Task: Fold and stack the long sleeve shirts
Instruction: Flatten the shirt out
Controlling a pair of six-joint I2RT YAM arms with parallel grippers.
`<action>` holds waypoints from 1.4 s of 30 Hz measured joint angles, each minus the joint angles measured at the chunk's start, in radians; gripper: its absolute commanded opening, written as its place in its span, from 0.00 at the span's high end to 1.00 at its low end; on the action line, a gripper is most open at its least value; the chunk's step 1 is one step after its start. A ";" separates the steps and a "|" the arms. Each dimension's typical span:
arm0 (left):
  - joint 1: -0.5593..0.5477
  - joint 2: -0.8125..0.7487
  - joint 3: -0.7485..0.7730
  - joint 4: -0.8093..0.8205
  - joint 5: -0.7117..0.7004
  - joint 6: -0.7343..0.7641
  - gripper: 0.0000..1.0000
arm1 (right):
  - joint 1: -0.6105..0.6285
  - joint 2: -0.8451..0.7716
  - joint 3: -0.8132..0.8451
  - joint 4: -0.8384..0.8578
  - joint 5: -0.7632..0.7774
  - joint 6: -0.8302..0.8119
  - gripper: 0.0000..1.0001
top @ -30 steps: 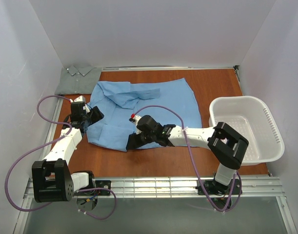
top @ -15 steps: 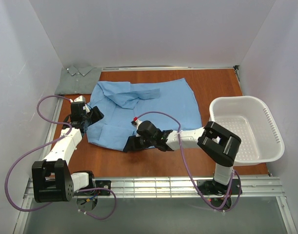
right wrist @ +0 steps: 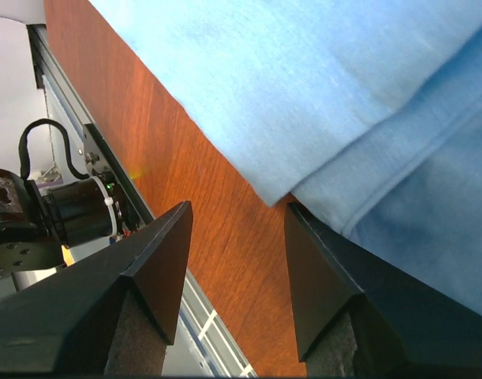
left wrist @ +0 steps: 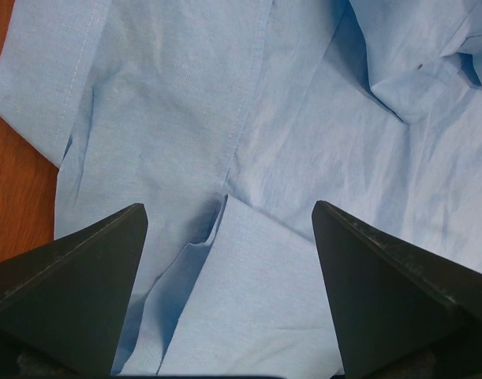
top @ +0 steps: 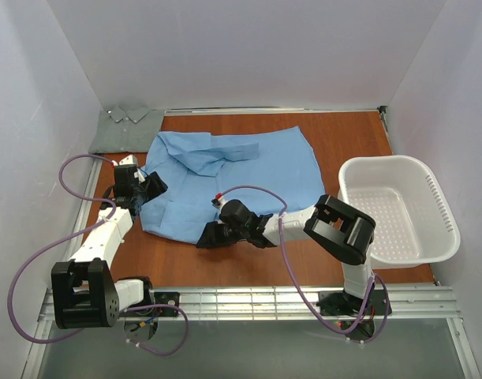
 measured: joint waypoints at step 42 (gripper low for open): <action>0.000 -0.006 0.000 0.000 0.000 -0.001 0.20 | -0.006 0.025 0.074 0.014 -0.044 -0.101 0.99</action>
